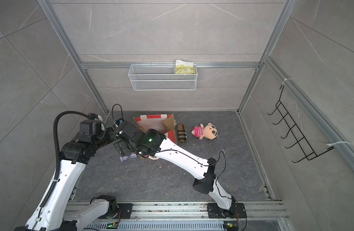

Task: Put the hourglass into the canvas bag
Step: Pick up the hourglass from the center of the board.

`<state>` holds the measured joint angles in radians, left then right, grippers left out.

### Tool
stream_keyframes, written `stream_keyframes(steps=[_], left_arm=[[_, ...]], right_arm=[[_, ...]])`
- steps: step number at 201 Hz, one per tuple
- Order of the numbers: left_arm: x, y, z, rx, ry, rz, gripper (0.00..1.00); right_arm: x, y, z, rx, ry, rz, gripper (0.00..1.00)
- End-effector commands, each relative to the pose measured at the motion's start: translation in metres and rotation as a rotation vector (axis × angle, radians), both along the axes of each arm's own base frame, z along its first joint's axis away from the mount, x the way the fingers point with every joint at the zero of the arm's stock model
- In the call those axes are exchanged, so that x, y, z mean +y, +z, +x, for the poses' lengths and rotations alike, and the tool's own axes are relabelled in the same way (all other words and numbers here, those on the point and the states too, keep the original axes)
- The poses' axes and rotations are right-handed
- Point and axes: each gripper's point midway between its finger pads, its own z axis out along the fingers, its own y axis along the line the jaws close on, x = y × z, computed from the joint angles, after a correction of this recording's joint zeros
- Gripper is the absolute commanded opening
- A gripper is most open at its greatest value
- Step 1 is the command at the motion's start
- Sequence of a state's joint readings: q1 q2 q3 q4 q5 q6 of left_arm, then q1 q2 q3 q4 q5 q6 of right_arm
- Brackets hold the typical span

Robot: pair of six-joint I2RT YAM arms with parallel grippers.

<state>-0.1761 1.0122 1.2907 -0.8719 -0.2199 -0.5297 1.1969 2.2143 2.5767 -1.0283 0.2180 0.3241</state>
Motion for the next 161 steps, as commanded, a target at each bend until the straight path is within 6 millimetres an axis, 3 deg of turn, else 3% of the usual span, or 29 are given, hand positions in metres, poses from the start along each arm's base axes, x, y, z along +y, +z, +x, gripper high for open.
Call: stream_keyframes(steps=[1, 39, 68, 97, 109, 111, 115, 161], left_arm=[[0.036, -0.01, -0.031, 0.093, 0.12, 0.138, 1.0], [0.067, -0.018, -0.052, 0.14, 0.268, 0.201, 1.0], [0.076, -0.025, -0.052, 0.141, 0.305, 0.148, 1.0], [0.089, -0.037, -0.046, 0.168, 0.34, 0.088, 1.0], [0.096, -0.044, -0.044, 0.186, 0.366, 0.053, 1.0], [0.097, -0.045, -0.044, 0.187, 0.37, 0.047, 1.0], [0.1, -0.047, -0.044, 0.186, 0.38, 0.034, 1.0], [0.118, -0.056, -0.045, 0.162, 0.449, -0.077, 1.0]], right_arm=[[0.022, -0.02, -0.001, 0.003, 0.037, -0.01, 0.86], [0.044, -0.066, 0.005, 0.02, 0.044, -0.063, 0.86], [0.057, -0.095, 0.008, 0.031, 0.057, -0.085, 0.86], [0.069, -0.111, 0.009, 0.039, 0.078, -0.082, 0.87], [0.074, -0.109, 0.01, 0.027, 0.09, -0.062, 0.88], [0.074, -0.107, 0.011, 0.023, 0.09, -0.057, 0.88], [0.077, -0.124, 0.014, 0.028, 0.088, -0.078, 0.88], [0.076, -0.166, 0.046, 0.063, 0.045, -0.101, 0.9]])
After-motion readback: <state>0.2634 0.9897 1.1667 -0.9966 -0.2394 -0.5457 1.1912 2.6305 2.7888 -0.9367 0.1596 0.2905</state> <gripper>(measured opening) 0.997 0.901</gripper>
